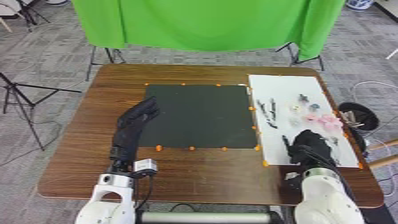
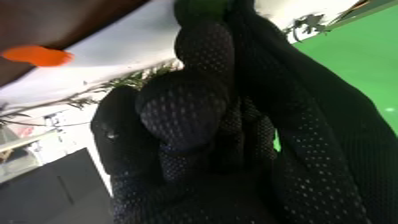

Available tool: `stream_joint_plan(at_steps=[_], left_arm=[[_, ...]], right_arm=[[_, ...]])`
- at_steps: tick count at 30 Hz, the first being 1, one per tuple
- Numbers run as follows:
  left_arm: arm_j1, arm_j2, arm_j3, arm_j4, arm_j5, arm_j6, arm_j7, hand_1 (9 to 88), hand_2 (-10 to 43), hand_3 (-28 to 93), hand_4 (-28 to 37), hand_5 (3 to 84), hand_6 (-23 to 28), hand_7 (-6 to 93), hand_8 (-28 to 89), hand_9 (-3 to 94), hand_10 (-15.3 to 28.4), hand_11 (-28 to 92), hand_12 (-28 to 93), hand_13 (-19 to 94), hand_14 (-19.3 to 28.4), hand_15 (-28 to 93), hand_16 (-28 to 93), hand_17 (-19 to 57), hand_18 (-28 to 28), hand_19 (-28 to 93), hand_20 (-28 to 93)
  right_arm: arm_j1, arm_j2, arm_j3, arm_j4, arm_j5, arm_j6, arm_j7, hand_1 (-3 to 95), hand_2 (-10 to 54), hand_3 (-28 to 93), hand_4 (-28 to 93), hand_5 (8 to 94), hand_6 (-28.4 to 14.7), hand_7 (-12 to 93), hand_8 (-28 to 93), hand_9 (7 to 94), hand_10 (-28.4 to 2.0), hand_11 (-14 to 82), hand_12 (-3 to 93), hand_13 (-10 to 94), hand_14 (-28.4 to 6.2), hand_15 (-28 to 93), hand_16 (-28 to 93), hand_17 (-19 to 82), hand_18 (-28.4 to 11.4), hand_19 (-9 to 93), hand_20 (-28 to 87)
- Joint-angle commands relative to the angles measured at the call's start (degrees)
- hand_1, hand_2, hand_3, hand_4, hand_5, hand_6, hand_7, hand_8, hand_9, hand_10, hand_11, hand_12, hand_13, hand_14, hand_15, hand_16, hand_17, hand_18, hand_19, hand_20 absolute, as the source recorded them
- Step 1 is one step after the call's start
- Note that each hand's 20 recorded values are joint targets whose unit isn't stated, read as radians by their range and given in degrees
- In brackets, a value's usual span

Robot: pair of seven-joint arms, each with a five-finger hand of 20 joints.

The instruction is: Arrange flowers

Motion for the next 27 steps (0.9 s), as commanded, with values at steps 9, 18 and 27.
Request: stream_joint_plan(at_steps=[9,18,27], left_arm=[[0.4,-0.1,0.3,-0.15,-0.6,-0.43,-0.48,26.5,-5.5,70,-18.5,44.4,2.5,13.7,-7,39.3,12.6,16,11,34,16.7,18,0,5.5,10.8,13,14],[-0.8,6.17,-2.39,1.86,-2.11,2.88,-0.82,26.6,-5.3,70,-18.8,44.2,2.4,13.8,-7,39.2,12.6,16,11,34,16.7,17,0,5.5,10.8,13,14],[-0.8,14.55,-8.07,6.1,-4.48,9.55,0.1,26.1,-5.2,70,-20.0,44.8,2.5,14.3,-7,39.9,12.6,17,11,34,16.6,18,0,5.5,10.9,13,14]], right_arm=[[-1.9,1.6,3.1,-7.3,2.6,3.4,-1.5,55.8,-9.5,64,22,76.5,-4.5,30,26,88.0,-11.3,24.9,56.0,94,-1.7,55,35,69,-8.0,91,43],[5.7,2.4,-1.5,-7.6,8.6,4.4,-1.4,55.9,-9.5,64,22,76.7,-4.6,30,26,88.2,-11.2,24.7,55.7,94,-1.6,55,35,69,-7.5,91,42],[20.4,3.1,-11.5,-4.7,16.1,4.3,-2.9,56.0,-9.5,64,23,76.9,-4.9,29,26,88.6,-11.3,24.6,55.2,94,-1.5,56,34,70,-7.2,91,41]])
